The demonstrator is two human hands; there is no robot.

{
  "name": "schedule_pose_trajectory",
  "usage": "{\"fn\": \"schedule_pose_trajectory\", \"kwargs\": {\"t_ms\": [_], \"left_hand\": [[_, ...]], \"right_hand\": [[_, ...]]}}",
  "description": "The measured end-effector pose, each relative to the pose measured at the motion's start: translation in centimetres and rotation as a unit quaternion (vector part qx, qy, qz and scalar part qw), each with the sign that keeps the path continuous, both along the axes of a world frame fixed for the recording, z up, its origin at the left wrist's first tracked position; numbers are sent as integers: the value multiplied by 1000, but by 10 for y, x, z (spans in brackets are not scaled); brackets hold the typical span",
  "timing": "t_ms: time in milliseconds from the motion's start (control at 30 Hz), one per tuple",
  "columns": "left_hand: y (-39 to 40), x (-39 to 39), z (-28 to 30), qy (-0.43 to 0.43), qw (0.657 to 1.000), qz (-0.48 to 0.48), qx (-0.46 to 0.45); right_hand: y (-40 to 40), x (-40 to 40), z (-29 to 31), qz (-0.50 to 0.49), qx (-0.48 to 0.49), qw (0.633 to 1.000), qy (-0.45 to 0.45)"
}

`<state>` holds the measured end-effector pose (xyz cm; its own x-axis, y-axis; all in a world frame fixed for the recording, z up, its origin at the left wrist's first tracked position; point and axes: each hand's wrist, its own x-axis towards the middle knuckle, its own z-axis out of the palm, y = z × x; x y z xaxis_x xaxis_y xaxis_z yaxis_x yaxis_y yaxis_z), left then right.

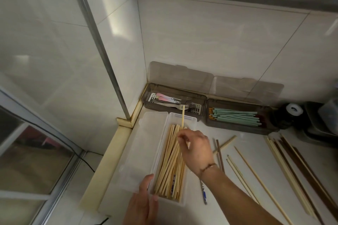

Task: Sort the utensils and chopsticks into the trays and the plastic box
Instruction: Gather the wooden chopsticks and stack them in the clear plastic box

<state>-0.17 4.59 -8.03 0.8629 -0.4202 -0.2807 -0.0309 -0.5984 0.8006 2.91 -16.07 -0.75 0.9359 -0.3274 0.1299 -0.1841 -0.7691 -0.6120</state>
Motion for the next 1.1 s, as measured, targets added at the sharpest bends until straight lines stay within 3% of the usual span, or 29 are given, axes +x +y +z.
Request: {"fn": "schedule_pose_trajectory", "kwargs": {"t_ms": [133, 233, 300, 367, 467, 567, 633, 733, 833, 1100], "left_hand": [[-7, 7, 3, 71, 997, 31, 3], [-6, 3, 4, 48, 999, 21, 8], [-3, 2, 5, 46, 999, 14, 9], [-2, 2, -1, 48, 999, 25, 5], [1, 0, -9, 20, 999, 25, 12], [3, -4, -12, -6, 1000, 20, 23], [2, -4, -12, -20, 999, 21, 19], [2, -3, -10, -42, 999, 17, 24], [1, -6, -5, -54, 998, 12, 19], [-2, -7, 5, -62, 998, 6, 5]], "right_hand": [[2, 4, -26, 49, -117, 979, 158], [0, 7, -30, 102, -199, 942, 249], [-1, 10, -29, 119, -213, 933, 264], [-4, 7, -30, 123, -172, 953, 216], [-15, -14, -34, 61, -68, 996, 13], [-44, -53, -43, -54, -88, 988, -113], [-70, -85, -53, -136, -85, 984, -79], [-99, -134, -67, -228, -77, 969, 65], [-110, -166, -79, -217, -121, 941, 231], [-100, -169, -86, -217, -140, 945, 202]]}}
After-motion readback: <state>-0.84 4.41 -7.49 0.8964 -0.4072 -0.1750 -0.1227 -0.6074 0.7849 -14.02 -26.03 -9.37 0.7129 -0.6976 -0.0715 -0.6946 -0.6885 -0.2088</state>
